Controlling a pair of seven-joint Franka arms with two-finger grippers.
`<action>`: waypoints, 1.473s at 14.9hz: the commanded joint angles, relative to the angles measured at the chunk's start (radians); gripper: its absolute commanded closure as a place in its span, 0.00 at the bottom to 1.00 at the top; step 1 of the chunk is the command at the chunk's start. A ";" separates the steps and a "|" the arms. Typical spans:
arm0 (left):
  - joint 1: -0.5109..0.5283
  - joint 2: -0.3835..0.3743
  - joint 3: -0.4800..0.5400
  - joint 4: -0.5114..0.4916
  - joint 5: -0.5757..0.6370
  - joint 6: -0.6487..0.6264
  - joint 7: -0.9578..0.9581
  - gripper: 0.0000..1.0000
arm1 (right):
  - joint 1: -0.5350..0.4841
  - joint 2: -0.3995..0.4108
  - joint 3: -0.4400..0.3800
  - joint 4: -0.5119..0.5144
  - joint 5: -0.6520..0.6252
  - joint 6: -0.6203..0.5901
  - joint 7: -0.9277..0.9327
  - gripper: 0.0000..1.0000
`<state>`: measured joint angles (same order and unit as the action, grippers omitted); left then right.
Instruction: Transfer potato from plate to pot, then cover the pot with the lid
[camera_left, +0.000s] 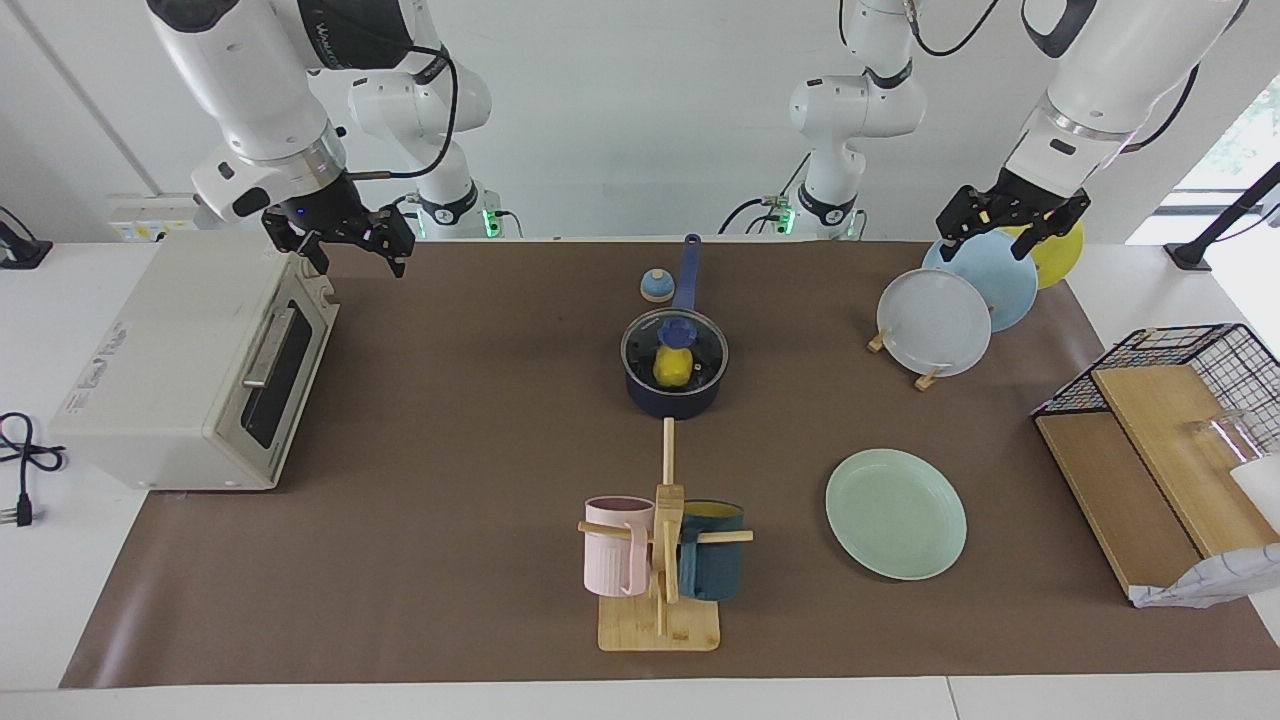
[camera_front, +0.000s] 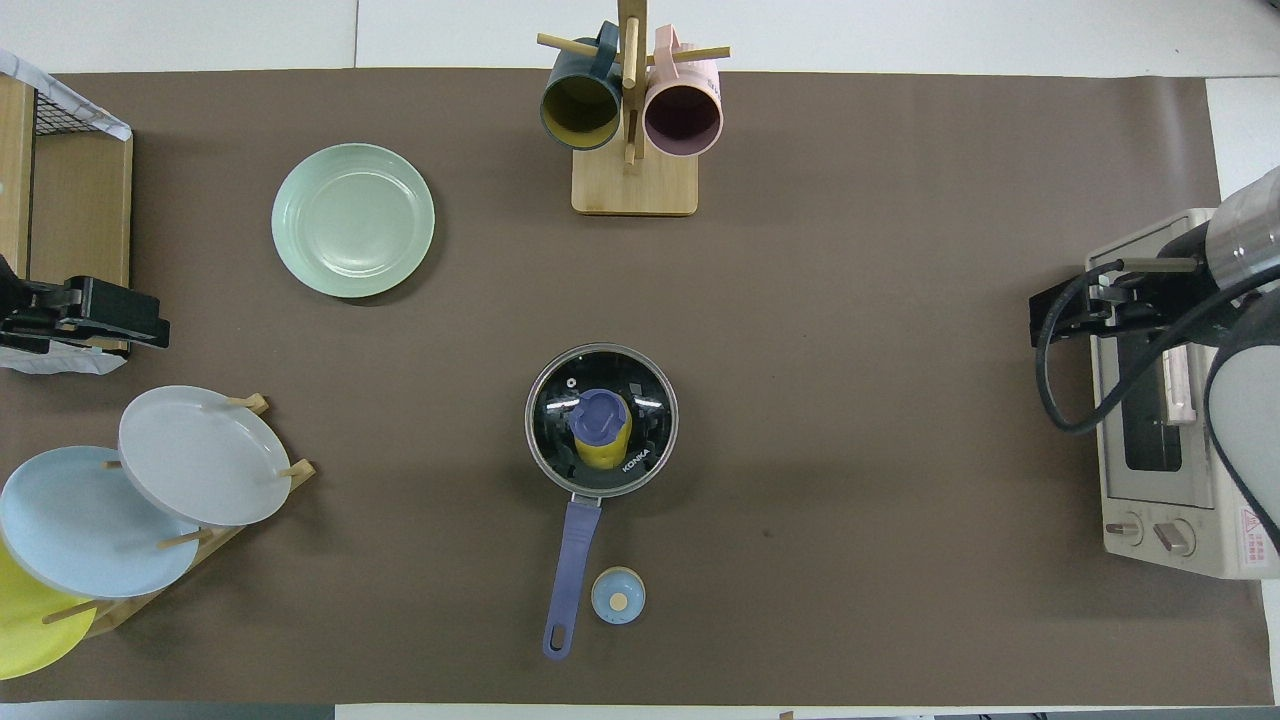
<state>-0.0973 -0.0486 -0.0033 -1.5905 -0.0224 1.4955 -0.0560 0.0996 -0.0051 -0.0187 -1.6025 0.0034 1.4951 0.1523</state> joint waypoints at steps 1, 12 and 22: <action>0.001 -0.016 -0.001 -0.022 0.016 0.012 -0.007 0.00 | -0.018 -0.013 0.013 -0.024 -0.019 0.030 -0.031 0.00; -0.004 -0.023 -0.001 -0.031 0.016 0.012 -0.005 0.00 | -0.110 -0.015 0.071 -0.027 -0.026 0.034 -0.054 0.00; -0.004 -0.023 -0.001 -0.029 0.016 0.012 -0.007 0.00 | -0.101 0.000 0.022 -0.001 -0.025 0.028 -0.057 0.00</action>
<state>-0.0974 -0.0492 -0.0038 -1.5926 -0.0224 1.4954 -0.0560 0.0090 -0.0038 -0.0007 -1.5977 -0.0121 1.5085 0.1210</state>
